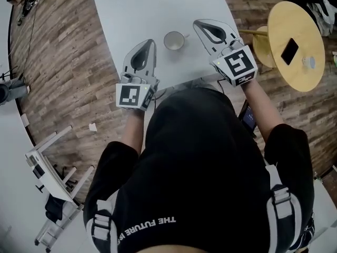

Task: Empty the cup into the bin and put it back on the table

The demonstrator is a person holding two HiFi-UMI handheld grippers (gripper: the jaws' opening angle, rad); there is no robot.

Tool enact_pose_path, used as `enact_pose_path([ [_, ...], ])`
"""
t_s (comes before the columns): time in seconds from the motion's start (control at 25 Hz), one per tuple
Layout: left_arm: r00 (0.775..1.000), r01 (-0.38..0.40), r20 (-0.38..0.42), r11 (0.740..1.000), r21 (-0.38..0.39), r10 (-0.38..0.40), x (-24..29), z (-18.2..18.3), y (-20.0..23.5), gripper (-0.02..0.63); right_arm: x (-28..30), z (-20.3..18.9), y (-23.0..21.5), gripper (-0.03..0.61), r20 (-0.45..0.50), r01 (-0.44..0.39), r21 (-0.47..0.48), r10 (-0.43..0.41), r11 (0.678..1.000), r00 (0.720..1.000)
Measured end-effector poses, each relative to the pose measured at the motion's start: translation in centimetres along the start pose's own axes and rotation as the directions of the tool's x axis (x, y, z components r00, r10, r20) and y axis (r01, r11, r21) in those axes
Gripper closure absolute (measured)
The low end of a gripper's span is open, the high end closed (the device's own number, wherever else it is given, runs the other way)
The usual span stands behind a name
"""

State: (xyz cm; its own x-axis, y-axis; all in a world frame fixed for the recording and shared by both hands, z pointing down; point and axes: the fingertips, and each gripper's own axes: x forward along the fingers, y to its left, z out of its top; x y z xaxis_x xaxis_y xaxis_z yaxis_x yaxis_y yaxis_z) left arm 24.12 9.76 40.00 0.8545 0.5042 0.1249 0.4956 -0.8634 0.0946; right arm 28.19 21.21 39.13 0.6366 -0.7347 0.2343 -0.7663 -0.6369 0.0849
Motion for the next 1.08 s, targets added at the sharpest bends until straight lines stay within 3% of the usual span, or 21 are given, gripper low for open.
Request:
enact_pose_path([
  [0.16, 0.999, -0.008, 0.047, 0.999, -0.033, 0.009, 0.7, 1.5, 1.4, 0.592, 0.4, 2.5, -2.1, 0.563, 0.043, 0.043, -0.001, -0.043, 0.999, 0.998],
  [0.6, 0.998, 0.010, 0.062, 1.000, 0.010, -0.010, 1.7, 2.1, 1.6, 0.592, 1.2, 3.0, -2.3, 0.562, 0.059, 0.037, -0.029, -0.035, 0.999, 0.998],
  [1.08, 0.998, 0.018, 0.060, 1.000, 0.008, -0.018, 2.3, 1.6, 1.8, 0.592, 1.6, 2.4, -2.6, 0.562, 0.056, 0.042, -0.052, -0.039, 0.998, 0.998],
])
